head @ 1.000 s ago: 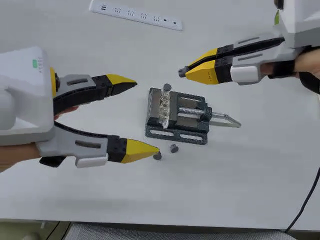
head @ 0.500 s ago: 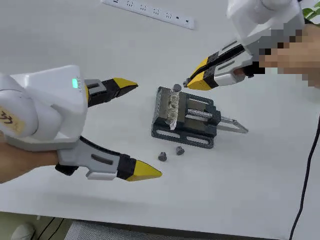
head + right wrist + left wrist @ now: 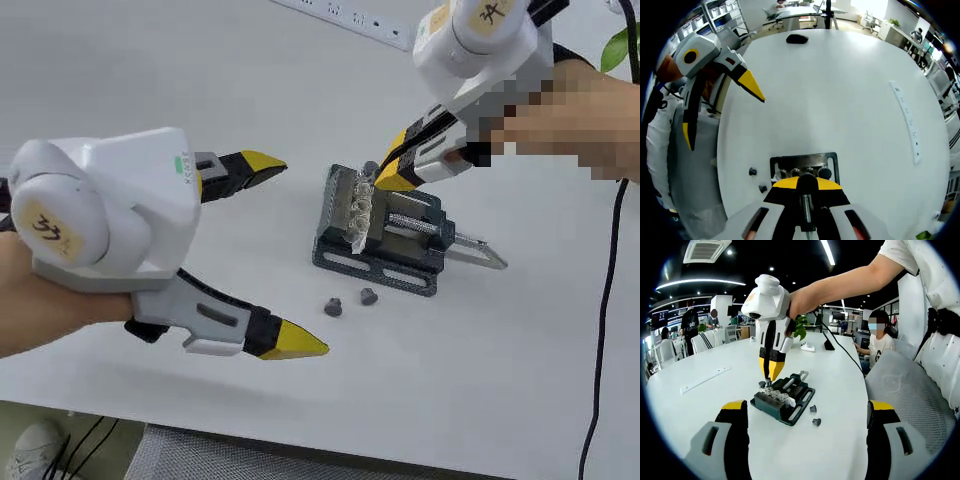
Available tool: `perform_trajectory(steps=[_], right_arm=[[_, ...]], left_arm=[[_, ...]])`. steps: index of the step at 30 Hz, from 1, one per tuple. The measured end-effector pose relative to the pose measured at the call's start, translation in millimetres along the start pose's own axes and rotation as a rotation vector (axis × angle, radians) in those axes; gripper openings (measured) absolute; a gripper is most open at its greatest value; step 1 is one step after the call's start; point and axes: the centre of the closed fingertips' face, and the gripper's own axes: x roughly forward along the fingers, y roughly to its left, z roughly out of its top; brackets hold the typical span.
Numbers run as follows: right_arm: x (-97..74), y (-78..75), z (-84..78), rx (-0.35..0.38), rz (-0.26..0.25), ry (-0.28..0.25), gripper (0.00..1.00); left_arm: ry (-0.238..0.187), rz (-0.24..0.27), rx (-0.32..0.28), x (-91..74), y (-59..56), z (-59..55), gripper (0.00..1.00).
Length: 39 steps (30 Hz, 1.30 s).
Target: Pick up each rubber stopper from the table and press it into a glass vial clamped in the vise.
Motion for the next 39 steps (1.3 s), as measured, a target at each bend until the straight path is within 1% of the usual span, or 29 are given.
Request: perform_trajectory(steps=[8,14,16,21,24,29,39], right_arm=[[7.7,-4.9,-4.1,0.008,0.005,0.035,0.06],[8.6,-4.7,-4.2,0.007,0.004,0.053,0.06],[10.0,-7.2,-5.4,0.002,-0.005,0.070,0.06],[9.9,-6.6,-3.8,0.007,-0.002,0.078,0.06],[10.3,-7.2,-3.4,0.010,-0.001,0.089,0.06],[11.6,-5.4,-2.6,-0.002,-0.006,0.100,0.05],[11.4,-2.7,-3.2,0.018,0.003,0.103,0.05]], left_arm=[[-0.008,-0.007,-0.009,-0.6,-1.5,-4.0,0.99],[-0.017,-0.016,-0.015,0.0,-5.2,-3.3,0.99],[-0.018,-0.017,-0.018,-0.1,-5.3,-4.0,0.99],[-0.029,-0.017,-0.024,-0.7,-5.8,-2.2,0.98],[-0.029,-0.018,-0.024,-0.3,-6.6,-2.0,0.98],[-0.033,-0.024,-0.027,0.4,-9.1,-1.5,0.97],[-0.036,-0.025,-0.032,0.7,-8.7,-3.1,0.97]])
